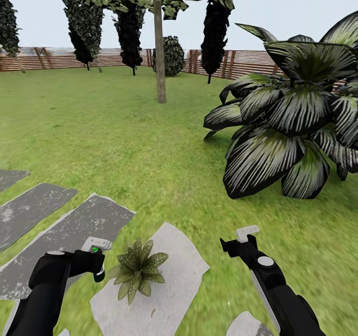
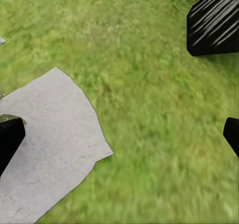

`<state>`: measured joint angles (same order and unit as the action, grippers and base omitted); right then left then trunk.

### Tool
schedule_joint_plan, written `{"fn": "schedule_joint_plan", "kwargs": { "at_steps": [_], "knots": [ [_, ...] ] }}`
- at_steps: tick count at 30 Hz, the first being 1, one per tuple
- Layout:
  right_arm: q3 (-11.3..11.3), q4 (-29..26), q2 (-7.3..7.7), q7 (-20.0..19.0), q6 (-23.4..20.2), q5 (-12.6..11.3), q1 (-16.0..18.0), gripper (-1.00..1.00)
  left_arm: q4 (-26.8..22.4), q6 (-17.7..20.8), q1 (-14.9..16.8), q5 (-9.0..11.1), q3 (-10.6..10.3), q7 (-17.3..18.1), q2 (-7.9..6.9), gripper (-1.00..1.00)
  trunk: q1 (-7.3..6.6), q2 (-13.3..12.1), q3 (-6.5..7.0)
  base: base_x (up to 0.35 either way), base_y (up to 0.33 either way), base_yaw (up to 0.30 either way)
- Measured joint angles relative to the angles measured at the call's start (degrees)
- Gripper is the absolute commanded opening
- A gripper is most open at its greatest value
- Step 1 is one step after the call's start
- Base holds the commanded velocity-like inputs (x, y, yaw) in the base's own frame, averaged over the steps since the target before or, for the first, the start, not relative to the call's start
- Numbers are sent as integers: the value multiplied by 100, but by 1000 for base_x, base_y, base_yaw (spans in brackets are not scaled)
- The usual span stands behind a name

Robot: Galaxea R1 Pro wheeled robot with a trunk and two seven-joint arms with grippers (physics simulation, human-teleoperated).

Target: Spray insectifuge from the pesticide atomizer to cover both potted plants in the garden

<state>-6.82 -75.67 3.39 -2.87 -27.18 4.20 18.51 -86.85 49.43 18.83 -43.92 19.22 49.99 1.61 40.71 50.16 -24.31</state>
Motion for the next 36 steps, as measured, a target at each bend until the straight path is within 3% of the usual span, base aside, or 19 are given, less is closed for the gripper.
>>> {"fn": "schedule_joint_plan", "kwargs": {
  "at_steps": [33, 36],
  "knots": [
    [1, 0, 26, 0, -1, 0, -1, 100, -1, -1, -1, -1, -3, 0, 0, -100, -726, -1326, 896, 0, 0, 0],
    [0, 0, 26, 0, -1, 0, -1, 100, 0, -1, -1, -2, 9, -6, 0, -100, -726, -1328, 924, 0, 0, 0]
  ]
}}
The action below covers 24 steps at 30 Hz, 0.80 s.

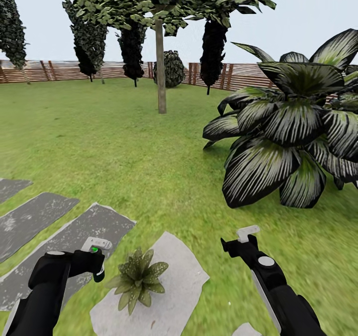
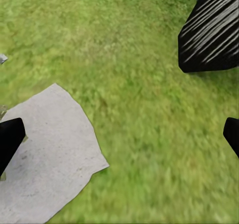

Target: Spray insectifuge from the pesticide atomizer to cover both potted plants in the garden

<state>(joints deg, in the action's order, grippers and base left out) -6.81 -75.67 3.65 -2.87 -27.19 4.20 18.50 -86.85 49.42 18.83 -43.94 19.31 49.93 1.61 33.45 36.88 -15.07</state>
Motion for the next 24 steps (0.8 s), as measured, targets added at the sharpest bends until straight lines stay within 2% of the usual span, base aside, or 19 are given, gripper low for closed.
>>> {"fn": "schedule_joint_plan", "kwargs": {
  "at_steps": [6, 18, 24],
  "knots": [
    [-1, 0, 0, 1, 2, 1, 0, 100, 0, 2, 0, 3, -4, 2, -1, -100, 3, 0, 55, -95, 0, 0],
    [-1, 9, 0, 0, 1, 1, 0, 100, 0, 10, 0, -4, -72, 4, -1, -100, 4, 0, 165, -325, 0, 0],
    [-1, 8, 0, 0, 0, 0, 0, 100, -1, 4, 0, -1, -11, 22, -8, -100, 3, -1, 220, -334, 0, 0]
  ]
}}
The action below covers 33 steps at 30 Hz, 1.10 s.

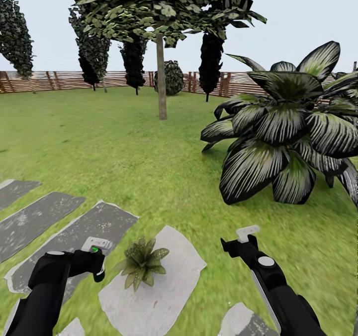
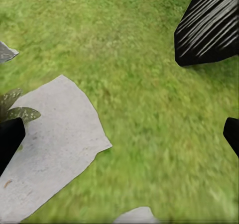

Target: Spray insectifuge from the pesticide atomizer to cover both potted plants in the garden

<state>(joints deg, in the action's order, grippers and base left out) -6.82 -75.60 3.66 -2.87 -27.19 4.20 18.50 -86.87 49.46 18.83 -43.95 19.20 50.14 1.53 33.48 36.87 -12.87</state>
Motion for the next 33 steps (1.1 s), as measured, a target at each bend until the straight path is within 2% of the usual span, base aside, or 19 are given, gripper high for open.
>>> {"fn": "schedule_joint_plan", "kwargs": {
  "at_steps": [12, 15, 17, 19, 22, 24, 25, 27, 30, 33],
  "knots": [
    [0, -1, 0, 0, 1, 0, 0, 100, 37, 3, 0, -4, 10, -2, 2, -100, -3, 0, 26, -55, 0, 0],
    [0, 0, 0, 0, 2, 0, 0, 100, 43, 1, 0, 0, -61, 6, -7, -100, -3, 0, 26, 0, 0, 0],
    [0, 5, 0, 0, 0, 0, 0, 100, 45, 5, 0, 12, -228, 10, -9, -100, -3, 0, 26, 0, 0, 0],
    [1, 17, 0, -2, 0, 0, 0, 100, 48, 18, 4, 52, -778, 12, -14, -100, -3, 0, 26, 0, 0, 0],
    [0, 19, 0, -15, 2, 0, 0, 100, 64, 1, 7, 33, -1333, 17, -17, -100, -3, 0, 26, 0, 0, 0],
    [0, 19, 7, -30, 0, 0, 0, 100, 90, -81, 19, 25, -1471, 83, -22, -100, -3, 0, 26, 0, 0, 0],
    [0, 19, 10, -35, 1, -1, 0, 100, 96, -166, 22, 24, -1495, 171, -24, -100, -3, 0, 26, 0, 0, 0],
    [0, 19, 15, -41, 0, -6, 0, 100, 109, -735, 26, 22, -1508, 710, -27, -100, -3, 0, 26, 0, 0, 0],
    [0, 23, 17, -45, 1, -8, 0, 100, 323, -1518, 27, 0, -1519, 1260, -37, -100, -3, 0, 25, 0, 0, 0],
    [-9, 42, 18, -56, 1, -8, 0, 100, 777, -2670, 54, -33, -1468, 1697, -149, -100, -3, 0, 25, 0, 0, 0]
  ]
}}
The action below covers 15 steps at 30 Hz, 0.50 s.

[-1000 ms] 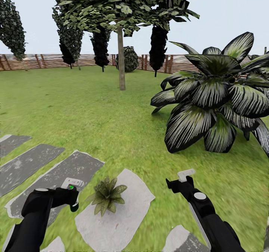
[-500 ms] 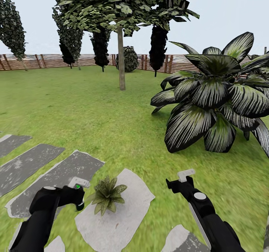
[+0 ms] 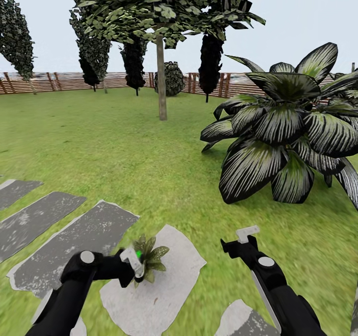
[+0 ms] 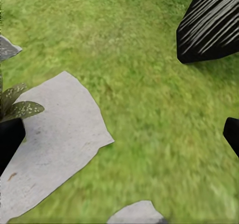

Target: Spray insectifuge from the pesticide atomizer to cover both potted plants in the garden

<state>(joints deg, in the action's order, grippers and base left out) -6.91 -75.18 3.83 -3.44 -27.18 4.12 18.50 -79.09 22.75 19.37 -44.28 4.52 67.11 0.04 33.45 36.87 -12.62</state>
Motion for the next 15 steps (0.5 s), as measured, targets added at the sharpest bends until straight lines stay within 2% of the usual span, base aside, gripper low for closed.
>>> {"fn": "schedule_joint_plan", "kwargs": {
  "at_steps": [2, 4, 6, 8, 9, 11, 15],
  "knots": [
    [-10, 8, 0, -8, 2, 0, 0, 100, 353, -578, 27, -7, 1, 73, -116, -100, 0, 0, 0, 0, 0, 0],
    [-62, 5, -4, -26, 7, -1, 0, 100, 975, -1143, 206, -9, -6, 114, -208, -100, 0, 0, 0, 0, 0, 0],
    [-349, -7, -4, -268, 7, -8, -1, 100, 1399, -1559, 308, -6, -5, 147, -291, -100, 0, 0, 0, 0, 0, 0],
    [-529, -16, -1, -804, 4, -4, 0, 100, 1522, -1751, 333, -4, -5, 154, -312, -100, 0, 0, 0, 0, 0, 0],
    [-562, -29, -1, -1284, 1, -5, -1, 100, 1550, -1794, 339, -3, -8, 155, -317, -100, 0, 0, 0, 0, 0, 0],
    [-582, -54, 4, -2355, -5, -4, -1, 100, 1572, -1836, 343, -5, -27, 145, -318, -100, 0, 0, 0, 0, 0, 0],
    [-520, -383, 17, -3665, -8, 1, 0, 100, 1580, -1839, 339, -1, -35, 238, -308, -100, 0, 1, 0, 0, 0, 0]
  ]
}}
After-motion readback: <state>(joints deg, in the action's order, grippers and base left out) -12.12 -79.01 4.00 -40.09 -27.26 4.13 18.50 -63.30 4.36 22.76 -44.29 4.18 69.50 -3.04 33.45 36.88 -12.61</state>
